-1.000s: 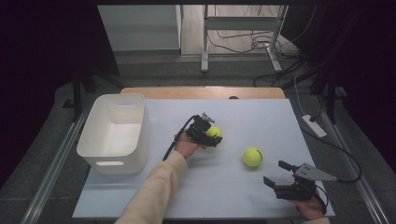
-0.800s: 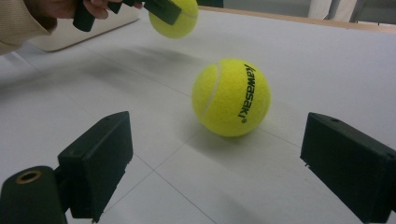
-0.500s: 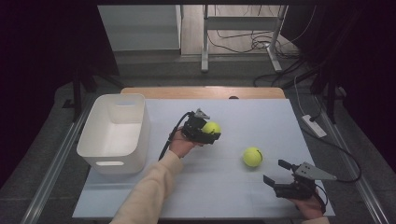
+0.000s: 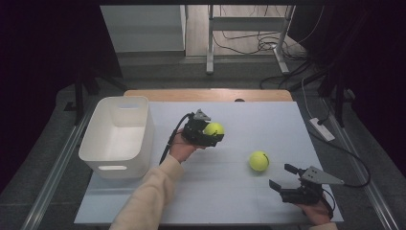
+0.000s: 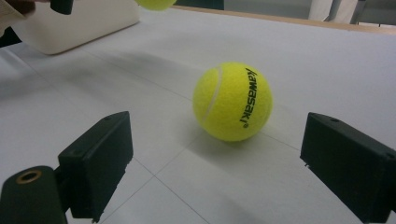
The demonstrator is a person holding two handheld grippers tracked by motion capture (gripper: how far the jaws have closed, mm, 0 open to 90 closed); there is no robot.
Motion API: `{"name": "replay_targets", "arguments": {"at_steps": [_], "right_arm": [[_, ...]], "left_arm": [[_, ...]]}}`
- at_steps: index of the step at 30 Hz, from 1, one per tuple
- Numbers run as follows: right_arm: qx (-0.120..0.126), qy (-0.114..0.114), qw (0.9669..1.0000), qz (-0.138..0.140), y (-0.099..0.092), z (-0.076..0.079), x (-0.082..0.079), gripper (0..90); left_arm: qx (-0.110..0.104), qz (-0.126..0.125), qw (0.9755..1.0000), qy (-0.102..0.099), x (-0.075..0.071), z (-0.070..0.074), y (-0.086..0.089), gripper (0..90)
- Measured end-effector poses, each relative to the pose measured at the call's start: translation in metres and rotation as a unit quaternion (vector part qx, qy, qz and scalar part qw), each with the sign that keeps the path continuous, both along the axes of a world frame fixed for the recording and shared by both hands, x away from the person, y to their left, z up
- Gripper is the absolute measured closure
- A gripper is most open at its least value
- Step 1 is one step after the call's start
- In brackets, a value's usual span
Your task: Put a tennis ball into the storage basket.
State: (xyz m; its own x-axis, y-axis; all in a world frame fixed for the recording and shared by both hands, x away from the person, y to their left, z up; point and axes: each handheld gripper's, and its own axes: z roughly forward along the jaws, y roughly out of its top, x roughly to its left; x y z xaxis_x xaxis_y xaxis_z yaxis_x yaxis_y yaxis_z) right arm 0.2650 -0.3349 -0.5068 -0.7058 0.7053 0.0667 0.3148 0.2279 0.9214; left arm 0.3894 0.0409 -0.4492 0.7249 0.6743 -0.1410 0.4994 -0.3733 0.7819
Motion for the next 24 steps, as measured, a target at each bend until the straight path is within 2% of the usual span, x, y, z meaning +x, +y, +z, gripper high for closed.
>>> {"name": "replay_targets", "arguments": {"at_steps": [7, 24], "right_arm": [[0.002, -0.002, 1.0, -0.005, -0.003, 0.001, -0.003, 9.3], [-0.004, -0.003, 1.0, 0.003, 0.002, 0.001, -0.001, 9.3]], "left_arm": [[-0.012, -0.001, 0.9999, -0.002, -0.003, 0.005, 0.005, 26.7], [-0.028, 0.004, 0.9992, -0.028, -0.017, 0.023, 0.018, 26.7]]}}
